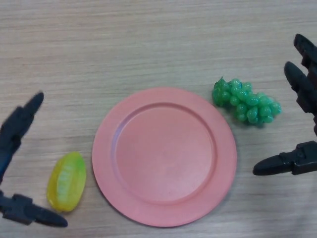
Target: Pick up the yellow starfruit and place it on the plate
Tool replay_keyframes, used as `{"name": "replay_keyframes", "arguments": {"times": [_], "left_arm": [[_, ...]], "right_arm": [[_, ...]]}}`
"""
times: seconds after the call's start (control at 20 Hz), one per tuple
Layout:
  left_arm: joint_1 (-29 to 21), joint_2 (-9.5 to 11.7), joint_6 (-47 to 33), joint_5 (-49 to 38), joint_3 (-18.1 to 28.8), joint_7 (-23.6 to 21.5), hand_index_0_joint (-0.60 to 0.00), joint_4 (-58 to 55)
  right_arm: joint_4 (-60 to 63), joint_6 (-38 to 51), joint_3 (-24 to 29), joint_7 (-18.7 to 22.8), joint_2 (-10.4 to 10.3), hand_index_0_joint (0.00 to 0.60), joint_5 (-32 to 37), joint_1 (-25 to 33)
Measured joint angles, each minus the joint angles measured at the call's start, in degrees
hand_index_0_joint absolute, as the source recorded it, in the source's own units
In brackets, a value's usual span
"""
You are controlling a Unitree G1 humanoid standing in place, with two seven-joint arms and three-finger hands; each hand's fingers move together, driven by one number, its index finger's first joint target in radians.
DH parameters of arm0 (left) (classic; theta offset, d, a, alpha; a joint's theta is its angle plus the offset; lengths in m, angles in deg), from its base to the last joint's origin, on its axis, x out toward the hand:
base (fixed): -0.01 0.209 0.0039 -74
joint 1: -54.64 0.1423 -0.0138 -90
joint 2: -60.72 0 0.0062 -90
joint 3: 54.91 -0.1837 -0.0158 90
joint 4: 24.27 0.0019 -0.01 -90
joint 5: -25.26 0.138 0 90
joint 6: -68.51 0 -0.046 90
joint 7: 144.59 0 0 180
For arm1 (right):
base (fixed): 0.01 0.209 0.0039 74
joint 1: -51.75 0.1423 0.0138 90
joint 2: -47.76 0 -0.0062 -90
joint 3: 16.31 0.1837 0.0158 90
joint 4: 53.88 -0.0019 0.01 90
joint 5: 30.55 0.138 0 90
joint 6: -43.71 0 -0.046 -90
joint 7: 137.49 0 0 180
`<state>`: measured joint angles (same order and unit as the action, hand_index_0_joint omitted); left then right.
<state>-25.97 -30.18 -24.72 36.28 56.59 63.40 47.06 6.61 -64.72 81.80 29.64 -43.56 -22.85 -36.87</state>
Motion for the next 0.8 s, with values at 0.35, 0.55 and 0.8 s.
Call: {"name": "replay_keyframes", "arguments": {"times": [0.35, 0.55, 0.8], "left_arm": [[-0.40, -0.09, -5.69, 3.19, -0.12, -5.86, 0.000, 13.02], [-0.77, 0.29, -6.51, -1.23, -2.73, -7.87, 0.000, 15.14], [-0.78, 0.29, -10.27, -1.40, -4.48, -7.96, 0.000, 18.15]], "right_arm": [[2.23, 0.01, -1.74, -0.03, 0.02, 0.000, 0.00, 1.18], [2.50, 0.18, -1.82, -0.03, 0.02, 0.000, 0.00, 1.18], [3.89, 1.08, -2.26, -0.06, 0.02, 0.000, 0.01, 0.72]]}}
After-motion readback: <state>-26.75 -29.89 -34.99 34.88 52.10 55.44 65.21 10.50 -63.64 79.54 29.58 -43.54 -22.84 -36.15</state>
